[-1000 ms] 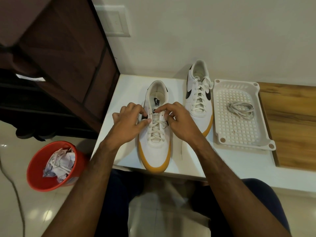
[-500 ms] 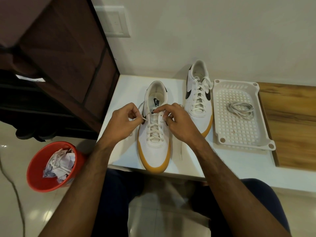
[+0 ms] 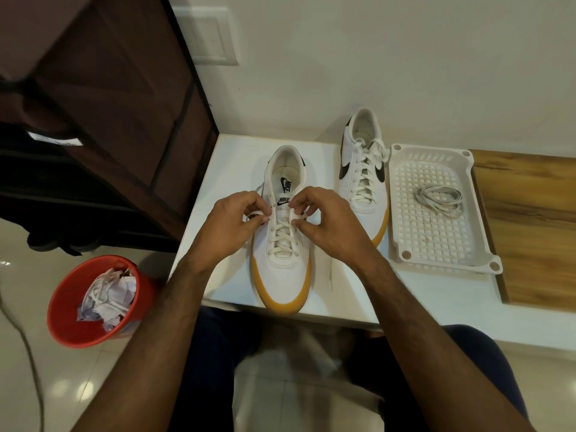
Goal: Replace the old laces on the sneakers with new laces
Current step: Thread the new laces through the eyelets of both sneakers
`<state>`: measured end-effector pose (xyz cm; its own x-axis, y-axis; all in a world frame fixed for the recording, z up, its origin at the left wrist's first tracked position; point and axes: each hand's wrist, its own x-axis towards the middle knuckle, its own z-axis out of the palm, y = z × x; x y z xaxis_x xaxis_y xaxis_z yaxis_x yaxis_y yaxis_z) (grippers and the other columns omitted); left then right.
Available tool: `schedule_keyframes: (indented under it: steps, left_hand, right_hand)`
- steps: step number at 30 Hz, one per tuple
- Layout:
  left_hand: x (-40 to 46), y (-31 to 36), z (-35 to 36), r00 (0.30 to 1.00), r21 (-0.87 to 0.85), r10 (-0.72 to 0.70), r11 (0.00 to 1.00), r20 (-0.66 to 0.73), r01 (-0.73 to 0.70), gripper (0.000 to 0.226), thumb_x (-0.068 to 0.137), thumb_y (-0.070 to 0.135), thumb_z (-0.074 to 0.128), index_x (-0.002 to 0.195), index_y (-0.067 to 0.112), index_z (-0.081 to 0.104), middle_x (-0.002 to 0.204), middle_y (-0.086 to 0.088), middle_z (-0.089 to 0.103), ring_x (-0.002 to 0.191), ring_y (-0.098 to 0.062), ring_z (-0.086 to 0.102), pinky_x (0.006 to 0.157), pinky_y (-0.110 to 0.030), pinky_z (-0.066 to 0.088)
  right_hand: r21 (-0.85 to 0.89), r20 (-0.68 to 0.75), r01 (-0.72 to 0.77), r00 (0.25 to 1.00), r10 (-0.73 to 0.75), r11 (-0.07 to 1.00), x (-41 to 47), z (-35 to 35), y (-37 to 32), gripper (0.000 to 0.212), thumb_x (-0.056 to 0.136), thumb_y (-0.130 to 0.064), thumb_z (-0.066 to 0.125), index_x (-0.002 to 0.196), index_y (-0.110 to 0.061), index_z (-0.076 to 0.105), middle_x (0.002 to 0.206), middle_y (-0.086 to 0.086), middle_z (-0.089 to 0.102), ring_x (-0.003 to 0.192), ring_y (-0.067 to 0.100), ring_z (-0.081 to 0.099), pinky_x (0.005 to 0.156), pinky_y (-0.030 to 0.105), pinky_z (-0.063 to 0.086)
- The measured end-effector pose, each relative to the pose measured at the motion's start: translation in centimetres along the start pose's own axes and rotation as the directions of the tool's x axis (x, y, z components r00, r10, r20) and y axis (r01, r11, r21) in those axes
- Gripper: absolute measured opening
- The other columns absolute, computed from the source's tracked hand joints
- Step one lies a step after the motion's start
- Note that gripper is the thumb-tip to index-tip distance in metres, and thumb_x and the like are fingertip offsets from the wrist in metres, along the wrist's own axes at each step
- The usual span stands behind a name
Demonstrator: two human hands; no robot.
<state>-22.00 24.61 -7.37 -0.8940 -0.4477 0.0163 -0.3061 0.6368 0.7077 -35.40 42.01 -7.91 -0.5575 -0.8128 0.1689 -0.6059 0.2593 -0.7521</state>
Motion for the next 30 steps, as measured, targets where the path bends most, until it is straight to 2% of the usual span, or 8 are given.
schedule_keyframes:
  steps: [2,5,8,12,17,19,23,30]
  left_hand:
    - [0.1,-0.1,0.0,0.998,0.064,0.06,0.996,-0.02,-0.059,0.014,0.089,0.015,0.076,0.099,0.021,0.068,0.097,0.008,0.069,0.088,-0.01,0.064,0.082,-0.018,0.05]
    - [0.0,-0.2,0.1,0.995,0.134,0.09,0.987,-0.038,-0.084,0.016,0.088,0.021,0.076,0.101,0.019,0.067,0.096,0.007,0.069,0.086,-0.012,0.065,0.083,-0.026,0.053]
    - [0.2,-0.3,0.3,0.993,0.196,0.113,0.975,-0.026,-0.106,0.014,0.086,0.023,0.078,0.092,0.019,0.066,0.09,0.008,0.067,0.082,-0.012,0.065,0.083,-0.036,0.056]
    - [0.2,-0.1,0.4,0.994,0.145,0.105,0.984,-0.012,-0.102,0.017,0.086,0.018,0.078,0.092,0.02,0.063,0.09,0.009,0.065,0.082,-0.007,0.064,0.077,-0.018,0.051]
    - [0.1,0.3,0.5,0.991,0.118,0.135,0.984,-0.004,-0.134,0.023,0.086,0.011,0.076,0.098,0.021,0.06,0.09,0.01,0.063,0.082,-0.007,0.062,0.072,-0.012,0.049]
    - [0.2,0.1,0.5,0.991,0.104,0.134,0.986,0.001,-0.134,0.024,0.086,0.01,0.076,0.098,0.022,0.059,0.091,0.01,0.063,0.084,-0.007,0.062,0.075,-0.013,0.051]
    - [0.3,-0.3,0.7,0.992,0.083,0.126,0.988,0.014,-0.127,0.025,0.086,0.008,0.076,0.098,0.021,0.059,0.094,0.008,0.062,0.085,-0.009,0.062,0.078,-0.025,0.055]
    - [0.3,-0.3,0.8,0.999,0.07,0.041,0.997,0.007,-0.041,0.017,0.089,0.011,0.072,0.098,0.019,0.06,0.092,0.008,0.064,0.084,-0.01,0.062,0.079,-0.034,0.057]
  right_hand:
    - [-0.085,-0.024,0.041,0.999,-0.043,0.996,-0.2,0.0,0.0,0.016,0.084,-0.023,0.077,0.096,-0.026,0.067,0.094,-0.013,0.063,0.085,0.003,0.054,0.082,0.035,0.047]
    - [-0.233,0.024,0.014,1.0,-0.009,0.972,-0.6,0.0,-0.5,0.013,0.086,-0.039,0.075,0.092,-0.028,0.07,0.09,-0.014,0.059,0.088,0.005,0.05,0.08,0.032,0.034]
    - [-0.245,0.003,-0.04,0.999,0.042,0.969,-1.0,0.7,-1.1,0.015,0.087,-0.039,0.074,0.092,-0.027,0.068,0.088,-0.013,0.062,0.087,0.007,0.051,0.081,0.035,0.037]
    - [-0.266,-0.056,-0.11,0.994,0.098,0.958,-0.8,1.9,-1.8,0.011,0.082,-0.03,0.072,0.086,-0.023,0.066,0.085,-0.009,0.065,0.086,0.015,0.059,0.085,0.04,0.044]
    - [-0.413,-0.115,-0.028,0.993,-0.022,0.91,-1.2,2.9,-2.5,0.013,0.082,-0.02,0.069,0.085,-0.014,0.058,0.075,0.0,0.061,0.073,0.024,0.056,0.073,0.046,0.047]
    - [-0.279,-0.076,0.003,0.997,-0.026,0.96,-1.2,2.4,-1.9,0.011,0.085,-0.016,0.07,0.091,-0.015,0.061,0.079,-0.004,0.064,0.076,0.019,0.059,0.074,0.044,0.051]
    - [0.131,-0.007,-0.174,0.984,0.177,0.976,-1.3,0.8,-1.3,0.012,0.092,-0.004,0.068,0.101,-0.012,0.065,0.088,-0.006,0.068,0.085,0.005,0.062,0.073,0.012,0.049]
    - [0.062,-0.019,-0.22,0.975,0.222,0.973,-1.1,1.5,-1.4,0.013,0.094,-0.005,0.068,0.098,-0.017,0.066,0.081,-0.02,0.062,0.079,-0.012,0.059,0.071,0.008,0.045]
